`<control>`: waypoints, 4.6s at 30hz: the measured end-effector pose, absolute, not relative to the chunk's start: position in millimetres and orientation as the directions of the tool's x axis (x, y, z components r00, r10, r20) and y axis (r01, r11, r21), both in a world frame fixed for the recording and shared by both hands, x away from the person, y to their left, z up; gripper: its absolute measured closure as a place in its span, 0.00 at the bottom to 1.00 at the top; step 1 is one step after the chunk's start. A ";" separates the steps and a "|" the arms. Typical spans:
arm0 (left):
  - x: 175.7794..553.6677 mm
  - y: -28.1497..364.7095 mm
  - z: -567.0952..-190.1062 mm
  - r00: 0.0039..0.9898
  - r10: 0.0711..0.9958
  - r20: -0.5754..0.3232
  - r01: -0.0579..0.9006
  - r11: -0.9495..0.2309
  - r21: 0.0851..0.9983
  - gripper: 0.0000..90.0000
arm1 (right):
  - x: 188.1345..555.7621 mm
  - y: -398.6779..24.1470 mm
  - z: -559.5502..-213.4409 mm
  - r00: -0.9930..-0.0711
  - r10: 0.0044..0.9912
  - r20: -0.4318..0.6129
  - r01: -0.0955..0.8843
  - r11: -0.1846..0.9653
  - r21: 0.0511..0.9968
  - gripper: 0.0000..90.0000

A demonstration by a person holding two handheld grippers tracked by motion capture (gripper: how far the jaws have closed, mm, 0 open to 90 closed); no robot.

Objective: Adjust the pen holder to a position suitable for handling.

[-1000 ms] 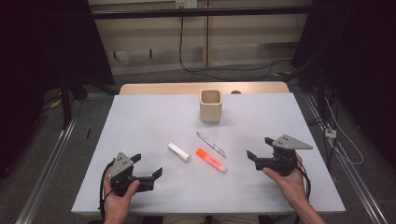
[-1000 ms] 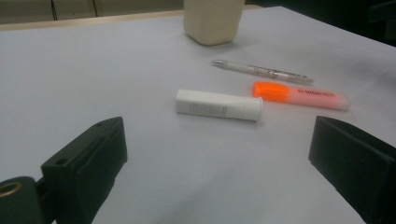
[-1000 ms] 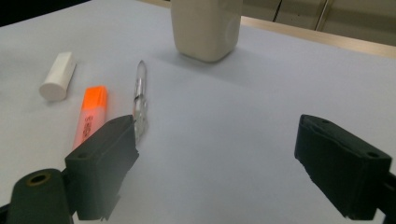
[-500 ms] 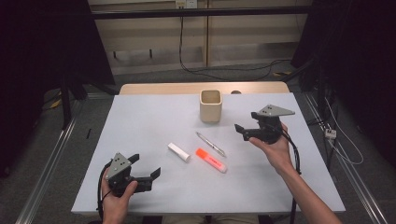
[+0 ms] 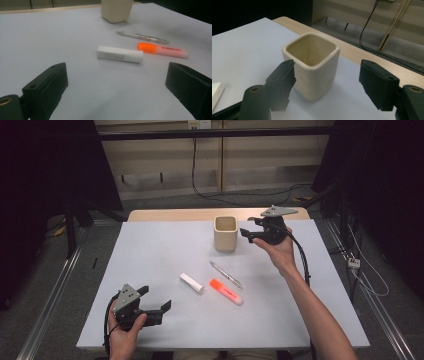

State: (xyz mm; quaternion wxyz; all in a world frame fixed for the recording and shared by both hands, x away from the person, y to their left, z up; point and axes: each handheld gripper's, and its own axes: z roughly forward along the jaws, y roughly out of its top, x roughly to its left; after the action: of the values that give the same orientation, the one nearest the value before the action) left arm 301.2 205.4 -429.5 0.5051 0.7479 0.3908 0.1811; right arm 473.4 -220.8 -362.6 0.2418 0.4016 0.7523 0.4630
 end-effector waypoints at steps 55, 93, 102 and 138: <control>302.6 210.7 -431.8 0.628 0.762 -0.156 0.429 -0.172 0.887 0.05 | 566.3 -182.4 -398.0 -0.589 0.806 0.049 0.505 0.321 0.801 0.72; 303.8 210.9 -433.5 0.634 0.757 -0.158 0.439 -0.185 0.879 0.05 | 552.3 -152.7 -393.3 -0.620 0.781 0.077 0.525 0.340 0.780 0.78; 303.2 209.3 -434.1 0.634 0.756 -0.161 0.443 -0.184 0.877 0.05 | 548.0 -152.8 -391.5 -0.614 0.784 0.089 0.548 0.342 0.764 0.78; 303.8 209.2 -434.1 0.640 0.752 -0.155 0.443 -0.198 0.874 0.05 | 535.6 -159.5 -390.6 -0.543 0.829 0.137 0.572 0.245 0.783 0.59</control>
State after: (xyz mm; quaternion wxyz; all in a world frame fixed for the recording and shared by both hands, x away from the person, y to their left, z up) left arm 303.8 209.2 -434.1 0.4956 0.7580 0.3943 0.1558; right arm 535.6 -159.5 -390.6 0.1544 0.4525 0.7739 0.4154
